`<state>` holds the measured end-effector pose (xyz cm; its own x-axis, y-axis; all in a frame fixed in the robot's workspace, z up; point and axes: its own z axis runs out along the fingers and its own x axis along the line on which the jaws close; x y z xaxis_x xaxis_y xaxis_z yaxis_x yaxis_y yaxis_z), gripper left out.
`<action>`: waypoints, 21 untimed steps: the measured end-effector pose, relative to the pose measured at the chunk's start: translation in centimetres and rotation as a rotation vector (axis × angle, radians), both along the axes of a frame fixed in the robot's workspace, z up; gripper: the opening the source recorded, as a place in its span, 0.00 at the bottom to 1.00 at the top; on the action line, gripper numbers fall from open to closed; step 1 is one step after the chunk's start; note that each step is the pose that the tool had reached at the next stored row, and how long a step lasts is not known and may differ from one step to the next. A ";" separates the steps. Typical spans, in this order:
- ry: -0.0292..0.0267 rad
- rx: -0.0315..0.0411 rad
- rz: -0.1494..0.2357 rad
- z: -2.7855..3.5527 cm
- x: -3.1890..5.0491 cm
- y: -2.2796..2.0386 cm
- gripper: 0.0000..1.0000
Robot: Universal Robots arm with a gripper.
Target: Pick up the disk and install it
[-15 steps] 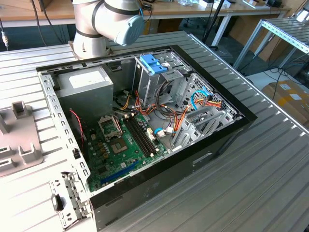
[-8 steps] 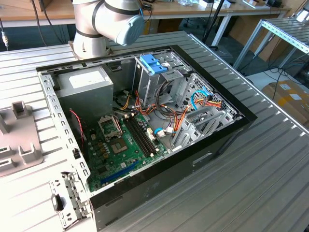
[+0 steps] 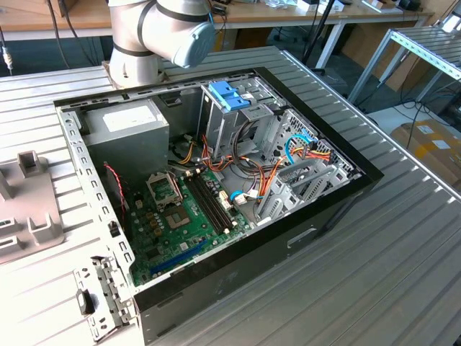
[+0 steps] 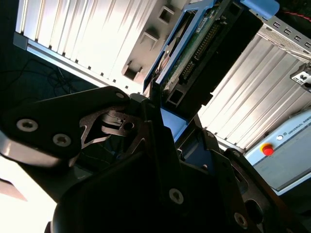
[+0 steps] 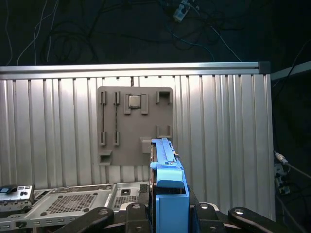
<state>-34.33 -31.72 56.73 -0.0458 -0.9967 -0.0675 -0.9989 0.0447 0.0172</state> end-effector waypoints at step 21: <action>0.0000 0.0000 0.000 -0.10 0.79 -1.08 0.37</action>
<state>-33.54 -32.80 56.63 -0.0457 -0.9967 -0.0675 -0.9989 0.0446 0.0172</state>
